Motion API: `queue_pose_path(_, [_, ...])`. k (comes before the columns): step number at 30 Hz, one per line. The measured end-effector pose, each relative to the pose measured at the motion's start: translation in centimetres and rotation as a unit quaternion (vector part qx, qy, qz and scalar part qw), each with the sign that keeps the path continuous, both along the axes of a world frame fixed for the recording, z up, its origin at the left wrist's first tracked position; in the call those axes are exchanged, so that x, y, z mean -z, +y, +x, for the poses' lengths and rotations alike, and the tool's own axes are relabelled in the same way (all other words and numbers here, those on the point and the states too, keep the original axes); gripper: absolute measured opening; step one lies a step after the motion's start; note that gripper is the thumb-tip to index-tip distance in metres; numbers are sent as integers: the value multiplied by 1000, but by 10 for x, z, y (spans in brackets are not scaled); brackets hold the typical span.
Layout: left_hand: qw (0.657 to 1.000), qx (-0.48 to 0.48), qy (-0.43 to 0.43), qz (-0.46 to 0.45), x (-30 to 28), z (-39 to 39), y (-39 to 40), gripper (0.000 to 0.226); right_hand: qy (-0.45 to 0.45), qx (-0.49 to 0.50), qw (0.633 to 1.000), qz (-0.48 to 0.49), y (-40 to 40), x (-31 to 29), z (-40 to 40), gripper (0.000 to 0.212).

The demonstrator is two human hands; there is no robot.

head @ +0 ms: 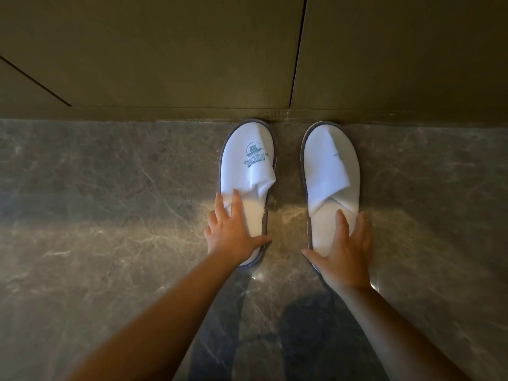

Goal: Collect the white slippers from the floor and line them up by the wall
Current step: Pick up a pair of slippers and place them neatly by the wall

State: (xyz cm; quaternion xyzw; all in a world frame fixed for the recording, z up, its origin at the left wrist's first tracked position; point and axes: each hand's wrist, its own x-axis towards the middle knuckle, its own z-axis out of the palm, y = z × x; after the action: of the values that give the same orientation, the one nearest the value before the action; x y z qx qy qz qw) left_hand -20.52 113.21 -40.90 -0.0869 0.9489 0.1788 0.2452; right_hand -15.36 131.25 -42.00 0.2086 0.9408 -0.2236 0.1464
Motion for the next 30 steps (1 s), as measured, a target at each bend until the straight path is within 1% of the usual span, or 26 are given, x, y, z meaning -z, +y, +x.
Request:
queue_pose_path(3, [998,49,-4,28,0,6,-16,113,-22,9,1000,-4,-2,1,-1,106])
queue_pose_path(7, [996,83,-10,41,-1,10,-28,111,-21,28,999,-18,-9,2,-4,104])
queue_pose_path(21, [997,72,-15,18,3,8,-21,111,-21,21,999,-10,-14,2,-5,103])
queue_pose_path(26, [997,66,-18,25,0,8,-20,110,-42,10,999,-5,-14,0,-4,104])
queue_pose_path(28, [997,62,-26,28,-5,7,-20,107,-43,-1,999,7,-13,-4,-5,100])
queue_pose_path(30, [998,56,-34,27,-16,3,-21,101,-25,-19,999,12,-11,-17,-9,89])
